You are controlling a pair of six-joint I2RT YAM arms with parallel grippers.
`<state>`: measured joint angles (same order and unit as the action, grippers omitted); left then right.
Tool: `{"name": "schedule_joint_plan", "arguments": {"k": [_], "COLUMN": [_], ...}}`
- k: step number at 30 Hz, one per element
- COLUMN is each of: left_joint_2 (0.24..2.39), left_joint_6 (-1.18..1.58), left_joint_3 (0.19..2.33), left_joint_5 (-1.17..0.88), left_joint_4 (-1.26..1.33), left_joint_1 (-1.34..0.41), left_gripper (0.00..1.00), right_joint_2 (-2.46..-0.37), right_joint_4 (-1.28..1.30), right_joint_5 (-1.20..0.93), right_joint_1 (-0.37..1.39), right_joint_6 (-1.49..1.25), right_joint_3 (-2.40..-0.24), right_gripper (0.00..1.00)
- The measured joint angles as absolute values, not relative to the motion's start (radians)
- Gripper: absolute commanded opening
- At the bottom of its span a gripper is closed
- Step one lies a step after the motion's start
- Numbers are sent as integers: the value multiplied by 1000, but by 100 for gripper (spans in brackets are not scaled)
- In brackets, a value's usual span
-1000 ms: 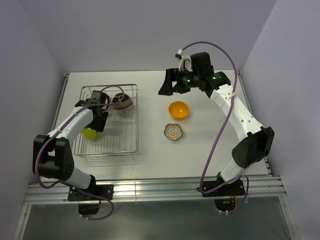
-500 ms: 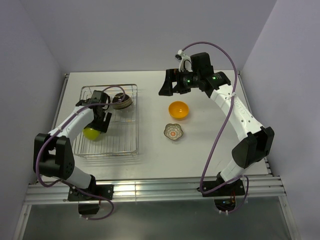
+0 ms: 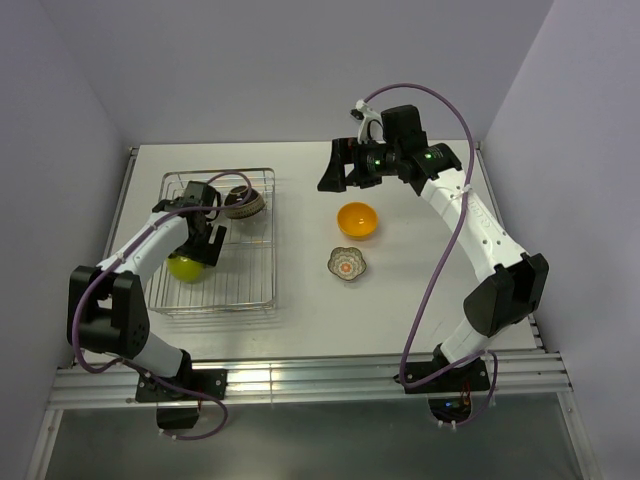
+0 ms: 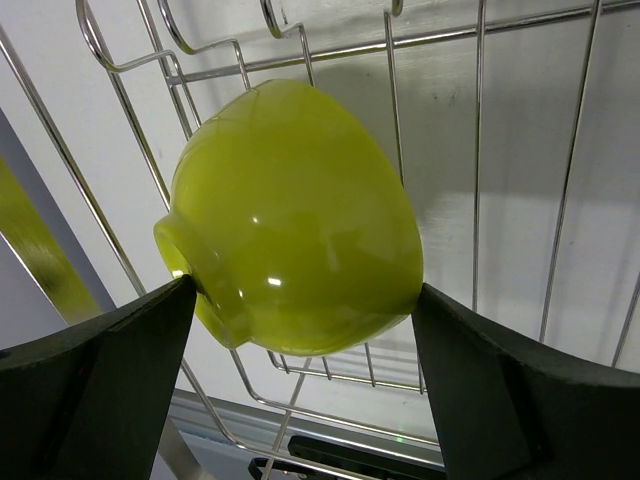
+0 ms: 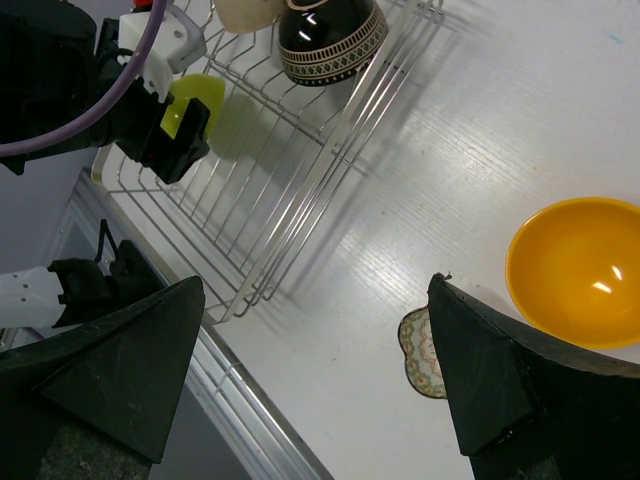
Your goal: Load the bowls into the dish rack
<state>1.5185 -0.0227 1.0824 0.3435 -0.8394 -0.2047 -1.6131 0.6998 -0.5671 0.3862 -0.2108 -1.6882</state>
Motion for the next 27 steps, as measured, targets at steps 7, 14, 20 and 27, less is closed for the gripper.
{"name": "schedule_joint_plan", "arguments": {"k": [7, 14, 20, 27], "left_joint_2": [1518, 1518, 1518, 1518], "left_joint_6": [-2, 13, 19, 20], "left_joint_3": [1087, 1096, 1108, 1124], "left_joint_5": [338, 318, 284, 258], "left_joint_4": [-844, -852, -856, -870], "left_joint_1": [-210, -222, -231, -232], "left_gripper": [95, 96, 96, 96], "right_joint_2": [-1614, -1616, -1620, -1620], "right_joint_4": [701, 704, 704, 704], "right_joint_5": [-567, -566, -566, -567], "right_joint_1": [386, 385, 385, 385], "right_joint_6": [-211, -210, -210, -208], "right_joint_3": [-1688, -1688, -1688, -1688], "right_gripper": [100, 100, 100, 100]}}
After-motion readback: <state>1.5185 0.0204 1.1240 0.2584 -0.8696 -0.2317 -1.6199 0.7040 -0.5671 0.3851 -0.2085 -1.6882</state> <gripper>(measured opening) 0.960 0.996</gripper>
